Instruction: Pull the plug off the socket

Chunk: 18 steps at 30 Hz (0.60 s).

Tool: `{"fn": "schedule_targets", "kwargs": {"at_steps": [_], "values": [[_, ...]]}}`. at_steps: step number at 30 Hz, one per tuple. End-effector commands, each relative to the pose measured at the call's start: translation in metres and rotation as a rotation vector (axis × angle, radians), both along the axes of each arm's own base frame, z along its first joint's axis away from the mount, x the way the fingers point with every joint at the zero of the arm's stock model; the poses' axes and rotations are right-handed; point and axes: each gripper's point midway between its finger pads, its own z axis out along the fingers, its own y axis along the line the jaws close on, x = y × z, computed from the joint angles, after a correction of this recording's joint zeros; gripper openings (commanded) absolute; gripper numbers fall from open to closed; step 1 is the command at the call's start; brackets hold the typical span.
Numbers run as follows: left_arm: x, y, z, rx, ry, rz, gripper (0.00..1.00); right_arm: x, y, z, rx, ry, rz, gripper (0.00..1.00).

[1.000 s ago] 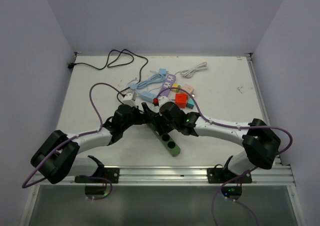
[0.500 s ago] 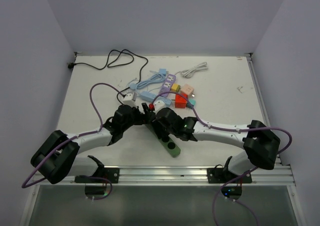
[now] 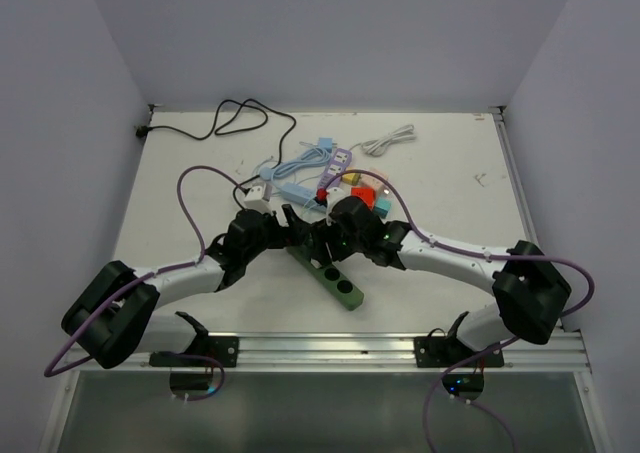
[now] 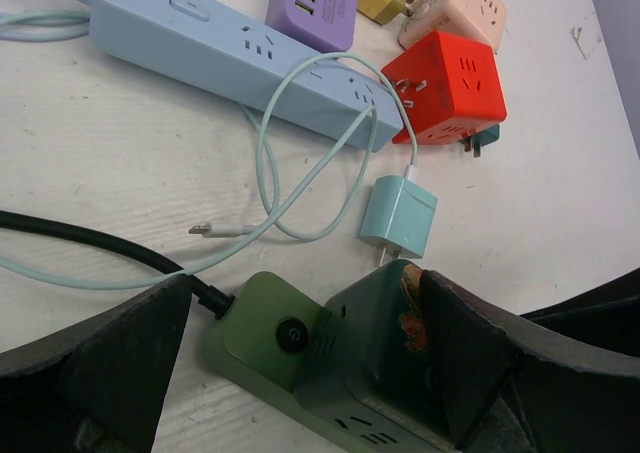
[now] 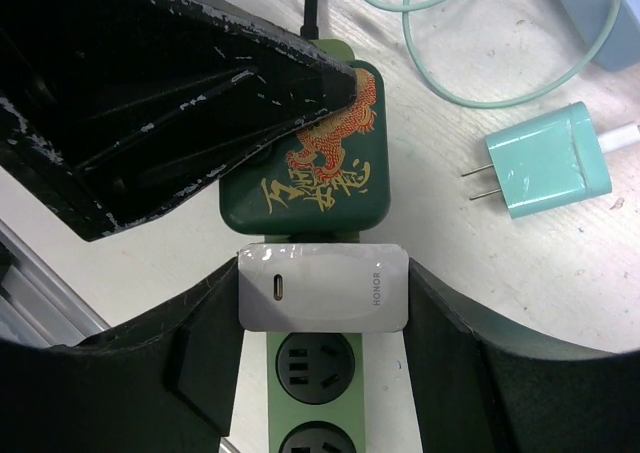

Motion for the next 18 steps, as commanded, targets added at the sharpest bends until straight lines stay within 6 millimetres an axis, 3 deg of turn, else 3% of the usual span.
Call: {"fn": "schedule_targets", "kwargs": {"at_steps": [1,5,11,13,16,17,18], "values": [[-0.051,0.043,-0.079,0.253,0.237,-0.026,0.98,0.040,0.016,0.074,0.223,-0.171,-0.077,0.42],[-0.051,0.043,-0.079,0.253,0.237,-0.027,0.98,0.046,0.015,0.082,0.170,-0.217,-0.093,0.41],[-0.050,0.043,-0.079,0.252,0.234,-0.022,0.98,0.025,0.034,0.098,0.006,-0.373,-0.038,0.42],[-0.049,0.043,-0.079,0.251,0.235,-0.023,0.98,0.022,0.035,0.093,0.007,-0.353,-0.034,0.43],[-0.050,0.043,-0.080,0.253,0.241,-0.026,0.98,0.028,0.033,0.087,0.075,-0.291,-0.048,0.44],[-0.050,0.043,-0.079,0.252,0.238,-0.025,0.98,0.040,0.024,0.082,0.114,-0.265,-0.075,0.44],[-0.050,0.042,-0.079,0.251,0.238,-0.027,0.98,0.037,0.027,0.080,0.170,-0.214,-0.059,0.44]]}}
